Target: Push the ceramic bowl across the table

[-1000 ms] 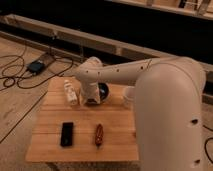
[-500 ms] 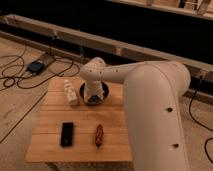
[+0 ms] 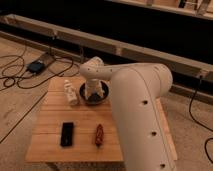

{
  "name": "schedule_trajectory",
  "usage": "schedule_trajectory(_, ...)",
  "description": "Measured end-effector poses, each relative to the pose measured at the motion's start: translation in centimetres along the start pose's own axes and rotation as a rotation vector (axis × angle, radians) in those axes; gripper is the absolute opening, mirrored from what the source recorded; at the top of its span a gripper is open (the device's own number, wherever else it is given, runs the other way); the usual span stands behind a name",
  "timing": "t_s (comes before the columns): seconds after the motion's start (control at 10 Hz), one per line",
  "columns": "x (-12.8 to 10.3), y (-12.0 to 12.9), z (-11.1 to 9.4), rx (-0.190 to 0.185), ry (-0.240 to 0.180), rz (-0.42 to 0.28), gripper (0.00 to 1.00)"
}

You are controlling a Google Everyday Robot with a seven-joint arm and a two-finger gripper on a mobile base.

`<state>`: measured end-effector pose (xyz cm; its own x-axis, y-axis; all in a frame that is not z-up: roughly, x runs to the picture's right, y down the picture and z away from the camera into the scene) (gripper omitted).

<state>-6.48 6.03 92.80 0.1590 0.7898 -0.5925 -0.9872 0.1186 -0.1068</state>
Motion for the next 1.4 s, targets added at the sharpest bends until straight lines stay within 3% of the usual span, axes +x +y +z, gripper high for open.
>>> schedule_trajectory(0.4,1.6,-0.2,1.6,0.000,0.078,0.059,0.65)
schedule_trajectory(0.8,4.3,0.4,0.5,-0.027,0.126,0.090,0.65)
schedule_trajectory(1.4,10.9,3.5,-1.0,-0.109,0.226,0.079,0.65)
